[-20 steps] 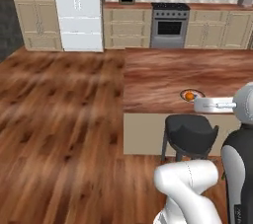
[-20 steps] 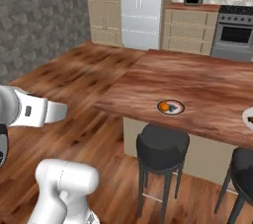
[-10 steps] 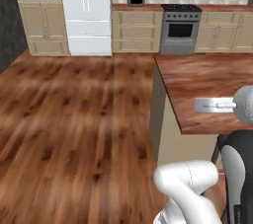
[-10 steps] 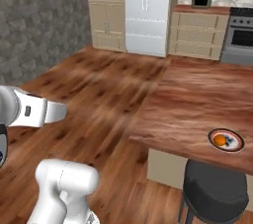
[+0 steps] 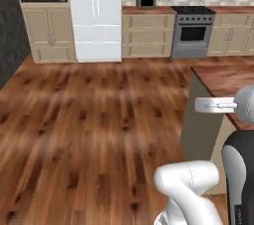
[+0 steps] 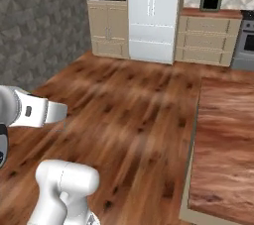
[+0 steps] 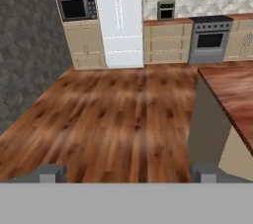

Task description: Take the smaller bowl and place it next to the appetizer plate on the dining counter , and place the larger bowl next to the plate with cooked food.

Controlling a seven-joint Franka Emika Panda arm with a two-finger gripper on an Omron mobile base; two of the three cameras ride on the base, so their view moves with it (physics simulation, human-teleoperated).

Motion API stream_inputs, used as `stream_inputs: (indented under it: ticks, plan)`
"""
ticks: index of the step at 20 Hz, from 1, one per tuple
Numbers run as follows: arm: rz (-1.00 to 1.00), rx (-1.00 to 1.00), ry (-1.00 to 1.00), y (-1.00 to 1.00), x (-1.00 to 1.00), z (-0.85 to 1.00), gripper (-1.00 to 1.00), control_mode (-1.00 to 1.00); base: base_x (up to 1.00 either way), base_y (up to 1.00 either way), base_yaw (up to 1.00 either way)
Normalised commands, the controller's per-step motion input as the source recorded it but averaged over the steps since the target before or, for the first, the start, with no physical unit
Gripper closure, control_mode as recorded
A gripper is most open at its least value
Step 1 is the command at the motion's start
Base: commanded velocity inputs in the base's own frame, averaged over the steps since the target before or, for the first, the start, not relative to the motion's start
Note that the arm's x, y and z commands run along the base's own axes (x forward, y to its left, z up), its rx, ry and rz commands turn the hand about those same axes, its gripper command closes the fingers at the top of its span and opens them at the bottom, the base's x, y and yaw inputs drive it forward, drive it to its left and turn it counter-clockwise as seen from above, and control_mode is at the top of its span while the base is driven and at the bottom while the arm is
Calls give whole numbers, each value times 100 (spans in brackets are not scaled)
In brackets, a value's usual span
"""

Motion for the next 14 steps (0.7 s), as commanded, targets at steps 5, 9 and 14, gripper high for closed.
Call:
stream_inputs:
  ticks: [5,9,14]
  plan:
    - [0,0,0,0,0,0,-100,100,92,100,-12]
    - [0,0,0,0,0,0,-100,100,100,100,-12]
    - [0,0,0,0,0,0,-100,100,100,67,-4]
